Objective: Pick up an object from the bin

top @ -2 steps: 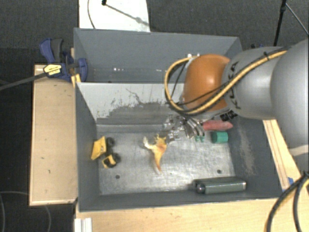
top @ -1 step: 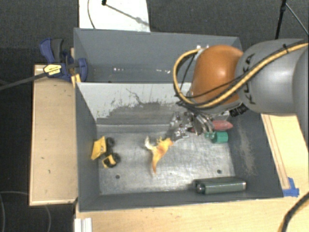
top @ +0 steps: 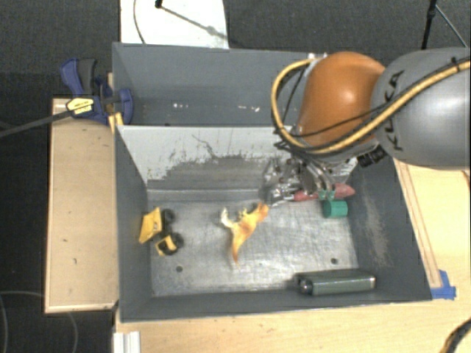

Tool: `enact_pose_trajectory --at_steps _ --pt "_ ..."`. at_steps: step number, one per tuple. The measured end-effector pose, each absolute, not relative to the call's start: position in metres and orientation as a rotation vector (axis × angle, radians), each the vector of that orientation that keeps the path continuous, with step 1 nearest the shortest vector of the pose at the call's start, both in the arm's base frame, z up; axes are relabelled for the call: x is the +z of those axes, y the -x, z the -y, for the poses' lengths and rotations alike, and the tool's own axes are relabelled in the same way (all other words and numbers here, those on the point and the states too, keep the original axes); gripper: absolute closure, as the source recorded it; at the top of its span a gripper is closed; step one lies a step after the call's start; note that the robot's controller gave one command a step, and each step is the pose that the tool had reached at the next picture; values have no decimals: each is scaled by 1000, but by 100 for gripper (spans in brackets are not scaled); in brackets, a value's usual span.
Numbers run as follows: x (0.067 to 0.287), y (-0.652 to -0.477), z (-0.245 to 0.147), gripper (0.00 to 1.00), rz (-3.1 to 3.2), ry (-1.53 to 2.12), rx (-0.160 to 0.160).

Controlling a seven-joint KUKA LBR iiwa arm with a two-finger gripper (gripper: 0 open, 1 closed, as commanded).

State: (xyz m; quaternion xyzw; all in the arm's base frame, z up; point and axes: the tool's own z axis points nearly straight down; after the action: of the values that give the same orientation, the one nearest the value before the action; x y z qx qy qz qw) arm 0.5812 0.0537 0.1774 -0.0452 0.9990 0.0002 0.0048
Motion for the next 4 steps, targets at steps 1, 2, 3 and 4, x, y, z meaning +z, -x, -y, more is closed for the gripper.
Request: enact_pose_trajectory --at_steps 1,2,3,4 --pt "201 -568 -50 100 -3137 111 1" --pt "167 -567 -54 100 -3128 119 2" --pt "147 -574 -92 100 -3143 57 -1" --pt "168 -572 -101 100 -3138 6 9"
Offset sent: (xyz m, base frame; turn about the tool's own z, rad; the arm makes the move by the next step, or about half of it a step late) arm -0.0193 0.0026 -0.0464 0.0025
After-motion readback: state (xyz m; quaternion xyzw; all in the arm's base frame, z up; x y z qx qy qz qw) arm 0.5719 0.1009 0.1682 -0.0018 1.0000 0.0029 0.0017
